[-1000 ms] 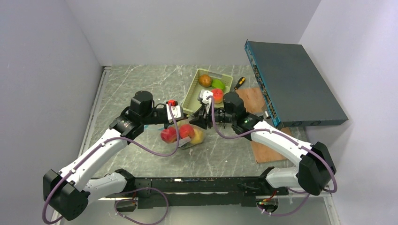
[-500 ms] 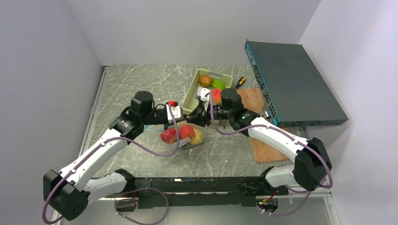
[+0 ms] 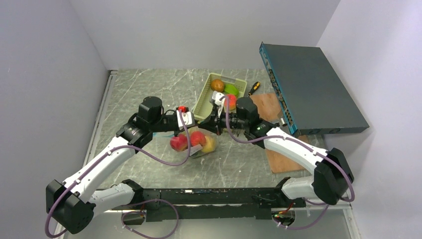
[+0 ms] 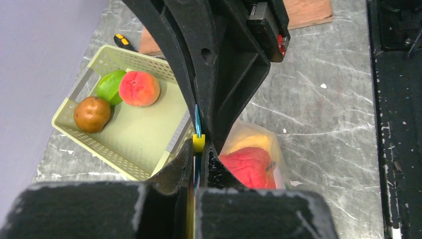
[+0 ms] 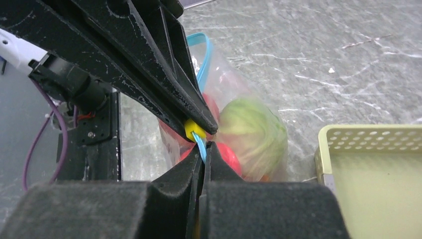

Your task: Place the food in the zip-top bag and seal the zipper

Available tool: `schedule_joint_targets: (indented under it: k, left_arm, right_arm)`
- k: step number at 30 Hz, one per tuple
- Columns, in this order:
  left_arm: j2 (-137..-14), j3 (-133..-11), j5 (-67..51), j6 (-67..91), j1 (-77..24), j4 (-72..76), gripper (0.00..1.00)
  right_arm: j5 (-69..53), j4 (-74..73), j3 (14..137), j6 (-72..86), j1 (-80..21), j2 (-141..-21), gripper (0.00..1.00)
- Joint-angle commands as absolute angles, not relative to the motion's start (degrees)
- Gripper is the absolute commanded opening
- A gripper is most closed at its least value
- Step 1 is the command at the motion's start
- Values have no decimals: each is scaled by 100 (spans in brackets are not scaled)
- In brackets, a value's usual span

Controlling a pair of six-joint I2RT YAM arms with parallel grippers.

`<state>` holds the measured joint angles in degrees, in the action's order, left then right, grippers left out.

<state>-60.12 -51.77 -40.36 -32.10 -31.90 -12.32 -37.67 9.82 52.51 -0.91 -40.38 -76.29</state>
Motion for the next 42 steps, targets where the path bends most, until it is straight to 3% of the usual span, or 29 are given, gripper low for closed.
schedule_joint_targets:
  k: [1,22,28,30,36,42]
  left_arm:
    - [-5901,-5216,-4034,-3141,-3203,-1246,0]
    - [-5857,-5102,-3573,-3359,-3215,-1471,0]
    - [-5915,-5140,-3757,-3380,-3209,-1512,0]
    - [-5953,-5203,-3814,-3392,-3212,-1602,0]
    - [-5946,-5243,-3996,-3376,-3216,-1618,0]
    - [-5932,-5268,-4135,-3365,-3220,-1649,0]
  right_arm:
    - [-2458,2178,4673,853,-3990,-6911,0]
    - [-58,1215,3345,1615,-3990,-4477,0]
    - [-1598,650,3705,1074,-3992,-4610,1]
    - [-1878,242,4167,1011,-3990,-4970,20]
    - [-2576,-696,5300,283,-3993,-5772,48]
    - [-3007,-1579,6252,-857,-4152,-6651,53]
